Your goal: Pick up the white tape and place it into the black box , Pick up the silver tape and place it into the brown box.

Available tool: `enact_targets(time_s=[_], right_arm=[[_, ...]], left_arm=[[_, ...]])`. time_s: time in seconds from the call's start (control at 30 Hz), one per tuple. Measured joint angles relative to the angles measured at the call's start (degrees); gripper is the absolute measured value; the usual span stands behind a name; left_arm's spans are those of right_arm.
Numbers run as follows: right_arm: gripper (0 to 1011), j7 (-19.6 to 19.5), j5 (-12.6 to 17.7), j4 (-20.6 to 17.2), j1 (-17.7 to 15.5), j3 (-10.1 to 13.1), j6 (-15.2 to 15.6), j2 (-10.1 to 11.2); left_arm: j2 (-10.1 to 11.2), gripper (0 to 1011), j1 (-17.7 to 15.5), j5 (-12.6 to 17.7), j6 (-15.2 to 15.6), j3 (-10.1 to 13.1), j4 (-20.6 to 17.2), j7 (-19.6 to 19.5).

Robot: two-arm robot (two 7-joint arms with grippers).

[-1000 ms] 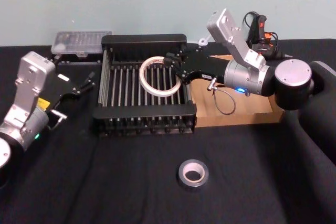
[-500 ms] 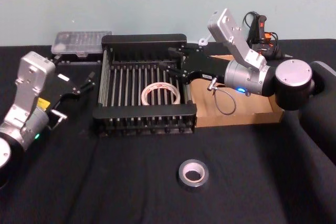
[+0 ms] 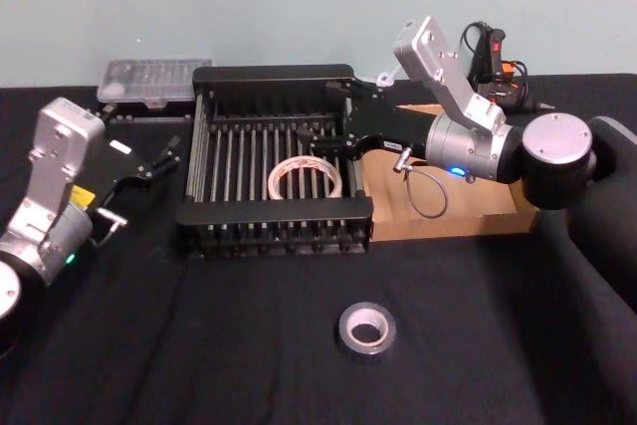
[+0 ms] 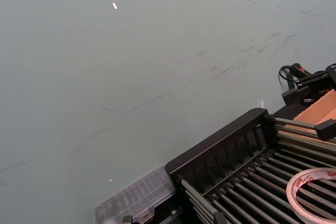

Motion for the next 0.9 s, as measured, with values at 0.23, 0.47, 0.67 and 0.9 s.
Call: enact_targets(time_s=[0.23,0.47,0.67,0.9], right_arm=[[1002,-0.71,0.03,-2.59,-1.14,0.57,0.64,0.8],[1002,-1.34,1.14,-7.49,-3.44,1.76,2.07,2.53],[1002,-2.14,2.66,-14.48,-6.84,2.94,4.4,5.4],[1002,-3.16,4.6,-23.46,-11.63,4.2,7.26,9.8]], left_arm=[[0.0,1002,0.0,0.0,0.0,0.0,0.0,0.0],[0.0,1001,0.0,0.0,0.0,0.0,0.0,0.0],[0.0,1001,0.0,0.0,0.0,0.0,0.0,0.0],[0.0,1001,0.0,0.0,0.0,0.0,0.0,0.0]])
